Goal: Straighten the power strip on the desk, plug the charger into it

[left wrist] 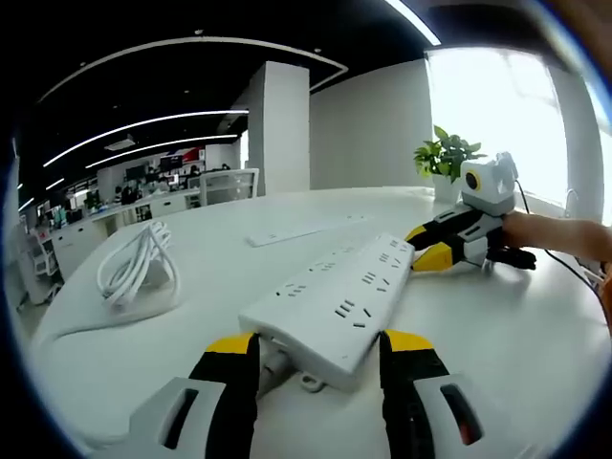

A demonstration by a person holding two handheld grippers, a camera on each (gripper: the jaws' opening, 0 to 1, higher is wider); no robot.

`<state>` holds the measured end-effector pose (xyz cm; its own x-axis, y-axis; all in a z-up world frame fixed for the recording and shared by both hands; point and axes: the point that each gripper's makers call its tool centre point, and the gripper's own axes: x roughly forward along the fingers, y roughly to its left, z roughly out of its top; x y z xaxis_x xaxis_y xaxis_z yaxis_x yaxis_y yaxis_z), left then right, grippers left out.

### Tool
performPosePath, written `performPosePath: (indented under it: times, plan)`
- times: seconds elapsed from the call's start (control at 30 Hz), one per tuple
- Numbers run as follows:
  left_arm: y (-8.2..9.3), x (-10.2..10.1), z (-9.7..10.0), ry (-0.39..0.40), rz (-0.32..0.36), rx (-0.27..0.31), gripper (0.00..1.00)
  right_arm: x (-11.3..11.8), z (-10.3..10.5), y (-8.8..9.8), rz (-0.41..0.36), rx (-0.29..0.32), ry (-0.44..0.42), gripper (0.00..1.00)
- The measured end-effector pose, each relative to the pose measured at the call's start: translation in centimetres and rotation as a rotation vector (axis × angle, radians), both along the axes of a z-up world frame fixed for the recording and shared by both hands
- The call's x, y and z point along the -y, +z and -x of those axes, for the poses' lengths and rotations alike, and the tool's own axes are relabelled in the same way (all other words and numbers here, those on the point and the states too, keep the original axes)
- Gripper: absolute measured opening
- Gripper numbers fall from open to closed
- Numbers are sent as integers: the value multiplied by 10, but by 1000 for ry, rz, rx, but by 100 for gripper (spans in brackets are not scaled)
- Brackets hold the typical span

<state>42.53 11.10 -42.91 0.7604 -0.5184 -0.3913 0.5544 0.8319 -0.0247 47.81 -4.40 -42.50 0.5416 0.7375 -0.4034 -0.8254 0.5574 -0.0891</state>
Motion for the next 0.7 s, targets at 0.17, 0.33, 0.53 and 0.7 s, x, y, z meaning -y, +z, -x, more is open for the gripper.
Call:
performPosePath:
  times: [0.17, 0.33, 0.53, 0.7]
  plan:
    - [-1, -2, -3, -5, -23, 3, 50, 0, 0, 0, 3, -1, -6, 27]
    - [-1, -1, -1, -5, -26, 1, 48, 2, 0, 0, 7, -3, -14, 26]
    - [-1, -1, -4, -11, -35, -2, 47, 2, 3, 0, 19, 3, -27, 25]
    - [-1, -1, -5, -26, -38, 3, 46, 4, 8, 0, 32, 9, -34, 25]
